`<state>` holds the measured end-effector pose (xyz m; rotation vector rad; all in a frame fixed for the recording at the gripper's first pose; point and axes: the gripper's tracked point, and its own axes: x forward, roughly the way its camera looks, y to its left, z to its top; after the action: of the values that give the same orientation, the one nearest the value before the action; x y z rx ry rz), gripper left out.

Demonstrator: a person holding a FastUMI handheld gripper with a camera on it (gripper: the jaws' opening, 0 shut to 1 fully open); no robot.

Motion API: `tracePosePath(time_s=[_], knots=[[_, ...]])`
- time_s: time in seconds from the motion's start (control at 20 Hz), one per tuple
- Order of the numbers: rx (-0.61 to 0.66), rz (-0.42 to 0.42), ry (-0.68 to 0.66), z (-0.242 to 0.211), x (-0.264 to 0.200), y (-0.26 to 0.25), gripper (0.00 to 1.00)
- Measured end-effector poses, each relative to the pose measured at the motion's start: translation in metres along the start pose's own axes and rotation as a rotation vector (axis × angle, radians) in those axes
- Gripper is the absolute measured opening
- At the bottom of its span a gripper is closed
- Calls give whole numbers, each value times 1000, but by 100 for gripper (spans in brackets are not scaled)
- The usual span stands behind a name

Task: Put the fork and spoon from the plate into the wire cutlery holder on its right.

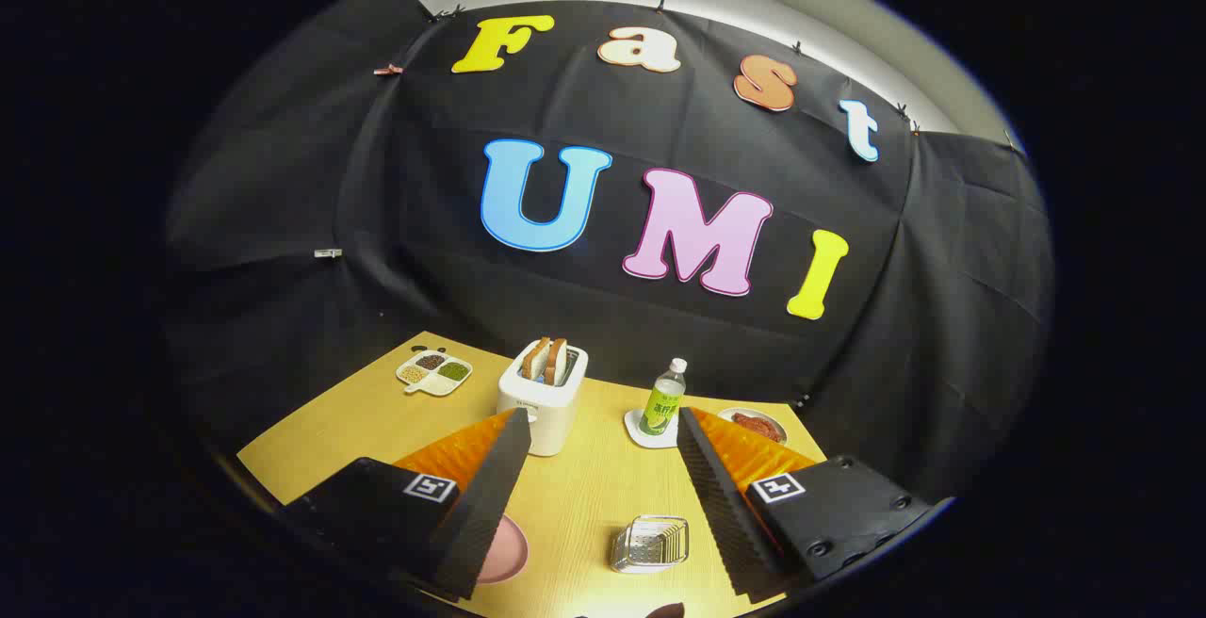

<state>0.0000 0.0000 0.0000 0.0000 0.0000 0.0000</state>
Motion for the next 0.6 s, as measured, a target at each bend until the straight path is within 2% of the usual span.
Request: tracePosePath(time_s=[0.6], knots=[[21, 6, 21, -4, 1, 0, 97]])
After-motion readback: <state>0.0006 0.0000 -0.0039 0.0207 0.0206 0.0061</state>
